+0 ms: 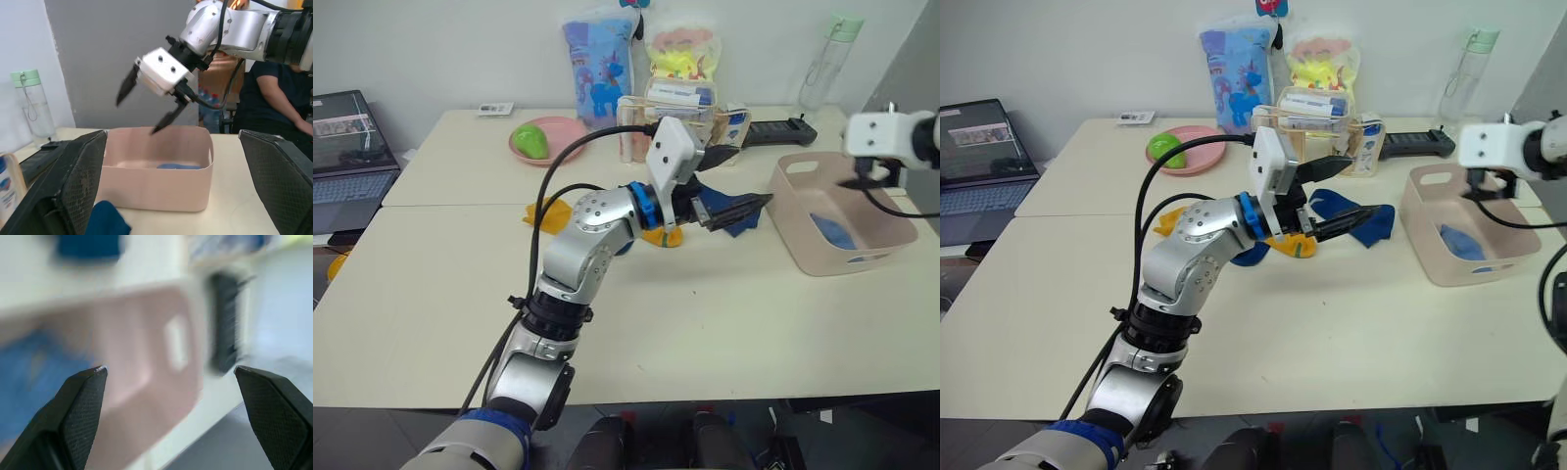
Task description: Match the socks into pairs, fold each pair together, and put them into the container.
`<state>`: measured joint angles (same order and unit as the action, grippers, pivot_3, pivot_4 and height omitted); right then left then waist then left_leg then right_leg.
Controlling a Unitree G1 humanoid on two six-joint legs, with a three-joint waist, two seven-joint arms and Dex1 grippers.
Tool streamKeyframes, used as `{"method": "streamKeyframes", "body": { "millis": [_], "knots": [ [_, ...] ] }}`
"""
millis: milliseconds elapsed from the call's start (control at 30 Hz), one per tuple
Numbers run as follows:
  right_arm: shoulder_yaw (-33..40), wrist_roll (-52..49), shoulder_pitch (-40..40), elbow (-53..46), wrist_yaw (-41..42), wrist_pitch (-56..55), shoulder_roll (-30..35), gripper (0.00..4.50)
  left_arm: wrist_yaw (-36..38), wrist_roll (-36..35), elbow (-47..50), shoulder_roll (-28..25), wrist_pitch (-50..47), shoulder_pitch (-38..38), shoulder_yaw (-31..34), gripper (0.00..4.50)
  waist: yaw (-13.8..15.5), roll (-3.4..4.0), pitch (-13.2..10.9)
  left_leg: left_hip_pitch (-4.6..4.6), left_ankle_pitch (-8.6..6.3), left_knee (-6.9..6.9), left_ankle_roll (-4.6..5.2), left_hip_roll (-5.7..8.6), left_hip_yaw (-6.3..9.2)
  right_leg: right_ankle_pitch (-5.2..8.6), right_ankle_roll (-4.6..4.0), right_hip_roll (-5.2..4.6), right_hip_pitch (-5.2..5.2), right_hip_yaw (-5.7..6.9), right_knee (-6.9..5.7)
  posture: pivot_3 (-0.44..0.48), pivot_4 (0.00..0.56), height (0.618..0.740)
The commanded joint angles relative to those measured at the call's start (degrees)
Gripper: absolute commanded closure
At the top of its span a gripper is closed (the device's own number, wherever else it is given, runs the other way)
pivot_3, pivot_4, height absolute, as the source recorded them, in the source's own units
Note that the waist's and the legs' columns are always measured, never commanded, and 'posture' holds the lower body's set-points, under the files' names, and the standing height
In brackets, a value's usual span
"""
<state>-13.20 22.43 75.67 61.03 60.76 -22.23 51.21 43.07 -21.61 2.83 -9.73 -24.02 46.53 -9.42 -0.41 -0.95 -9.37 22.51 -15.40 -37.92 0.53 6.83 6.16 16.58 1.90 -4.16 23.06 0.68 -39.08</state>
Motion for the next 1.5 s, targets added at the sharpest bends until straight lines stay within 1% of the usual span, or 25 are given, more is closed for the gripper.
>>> {"method": "streamKeyframes", "body": {
  "millis": [33, 67, 100, 167, 200, 267, 333, 433, 533, 667, 800, 867, 1033, 1233, 1500],
  "knots": [
    [9.63, -12.25, -6.72, -12.64, -3.18, 10.80, -3.78, 0.04, -1.95, 0.50, 3.15, -2.95, 0.50, -2.27, 3.71, 0.00, 0.11, 0.00, 0.00, 0.06, -0.01, -0.03, -0.02, -0.14, -0.08, -0.05, -0.06, 0.09, 0.06, 0.01, 0.01, 0.000, 0.150, 0.740],
    [11.17, -13.94, -9.06, -16.85, -3.65, 14.02, -4.52, 0.04, -2.44, 0.40, 3.58, -3.48, 0.32, -2.82, 4.19, 0.00, 0.21, 0.01, 0.00, 0.13, -0.01, -0.05, -0.03, -0.25, -0.07, -0.08, -0.09, 0.18, 0.12, 0.06, 0.02, 0.000, 0.150, 0.740],
    [13.92, -17.74, -14.30, -26.33, -5.76, 21.03, -7.48, 0.04, -2.90, 0.64, 4.65, -5.01, 0.02, -4.83, 5.04, 0.00, 0.36, 0.01, 0.01, 0.22, -0.01, -0.09, -0.03, -0.27, -0.07, -0.09, -0.11, 0.20, 0.21, 0.08, -0.01, 0.000, 0.150, 0.740],
    [17.36, -22.39, -21.73, -40.28, -9.54, 31.39, -11.89, 0.04, -3.68, 1.11, 6.13, -7.14, -0.10, -7.87, 6.08, 0.00, 0.37, 0.00, 0.02, 0.33, -0.01, -0.17, -0.06, -0.34, 0.01, -0.11, -0.13, 0.25, 0.26, 0.16, 0.04, 0.000, 0.150, 0.740],
    [18.34, -23.52, -24.23, -45.30, -11.22, 35.18, -13.33, 0.04, -4.09, 1.24, 6.63, -7.81, -0.05, -8.90, 6.37, 0.00, 0.36, 0.01, 0.03, 0.35, -0.02, -0.16, -0.07, -0.35, -0.01, -0.12, -0.13, 0.25, 0.27, 0.15, 0.04, 0.000, 0.150, 0.740],
    [18.31, -25.28, -36.65, -61.66, -18.51, 42.50, -21.42, 0.04, -6.54, 3.06, 9.19, -10.65, 0.85, -16.52, 8.85, 0.00, 0.34, 0.05, 0.10, 0.35, -0.02, -0.16, -0.07, -0.35, 0.01, -0.12, -0.14, 0.26, 0.30, 0.14, 0.02, 0.000, 0.150, 0.740],
    [17.88, -27.12, -45.13, -72.20, -22.31, 47.20, -26.52, 0.04, -9.00, 3.88, 11.45, -11.93, 1.10, -22.27, 11.24, 0.00, 0.33, 0.05, 0.18, 0.31, -0.04, -0.09, -0.10, -0.38, 0.05, -0.13, -0.16, 0.32, 0.30, 0.11, 0.04, 0.000, 0.150, 0.740],
    [17.34, -26.89, -56.23, -79.59, -25.61, 47.60, -29.66, 0.04, -11.44, 4.16, 15.14, -12.90, 2.02, -32.18, 15.23, 0.00, 0.44, 0.09, 0.16, 0.34, -0.05, -0.18, -0.12, -0.42, 0.03, -0.17, -0.22, 0.40, 0.37, 0.06, -0.04, 0.000, 0.150, 0.740],
    [16.58, -26.02, -64.47, -83.48, -27.96, 46.62, -30.25, 0.04, -11.76, 4.82, 17.41, -13.82, 4.59, -41.13, 17.53, 0.00, 0.58, 0.11, 0.17, 0.24, -0.07, -0.20, -0.10, -0.41, 0.02, -0.22, -0.21, 0.43, 0.23, 0.01, 0.07, 0.000, 0.150, 0.740],
    [16.01, -26.67, -71.58, -87.13, -29.71, 46.66, -30.42, 0.04, -13.68, 4.73, 17.64, -13.02, 7.26, -47.94, 20.69, 0.00, 0.67, 0.11, 0.17, 0.10, -0.07, -0.16, -0.09, -0.43, 0.03, -0.24, -0.22, 0.47, 0.14, -0.02, 0.05, 0.000, 0.150, 0.740],
    [16.54, -26.19, -81.45, -86.79, -30.69, 42.50, -30.04, 0.04, -14.98, 5.02, 15.78, -11.78, 9.99, -57.57, 23.65, 0.00, 0.64, 0.12, 0.39, 0.02, -0.09, -0.04, -0.10, -0.46, -0.03, -0.23, -0.23, 0.48, 0.12, -0.06, 0.09, 0.000, 0.150, 0.740],
    [16.94, -26.41, -83.93, -86.97, -31.09, 40.96, -29.93, 0.04, -14.75, 4.10, 15.84, -11.35, 10.89, -60.45, 24.41, 0.00, 0.64, 0.13, 0.37, -0.01, -0.18, -0.01, -0.16, -0.50, -0.06, -0.20, -0.23, 0.52, 0.11, -0.10, 0.13, 0.000, 0.150, 0.740],
    [16.96, -27.31, -85.15, -87.01, -32.07, 39.80, -30.25, 0.04, -14.84, 4.16, 15.93, -11.08, 12.14, -63.19, 24.28, 0.00, 0.83, 0.09, 0.39, -0.12, -0.23, -0.05, -0.05, -0.55, 0.00, -0.25, -0.28, 0.59, 0.01, -0.09, 0.09, 0.000, 0.150, 0.740],
    [16.76, -27.95, -84.09, -88.35, -33.26, 41.45, -30.30, 0.04, -15.23, 3.66, 15.96, -10.76, 12.26, -63.24, 24.25, 0.00, 0.80, 0.09, 0.39, -0.14, -0.20, -0.04, -0.16, -0.62, -0.04, -0.23, -0.28, 0.66, 0.01, -0.11, 0.10, 0.000, 0.150, 0.740],
    [16.92, -29.11, -83.33, -86.88, -32.89, 40.05, -29.51, 0.04, -14.53, 4.37, 17.23, -11.64, 12.18, -62.21, 22.69, 0.00, 0.81, 0.08, 0.40, -0.14, -0.20, -0.04, -0.17, -0.64, -0.03, -0.23, -0.28, 0.67, 0.00, -0.10, 0.11, 0.000, 0.150, 0.740]
  ]
}}
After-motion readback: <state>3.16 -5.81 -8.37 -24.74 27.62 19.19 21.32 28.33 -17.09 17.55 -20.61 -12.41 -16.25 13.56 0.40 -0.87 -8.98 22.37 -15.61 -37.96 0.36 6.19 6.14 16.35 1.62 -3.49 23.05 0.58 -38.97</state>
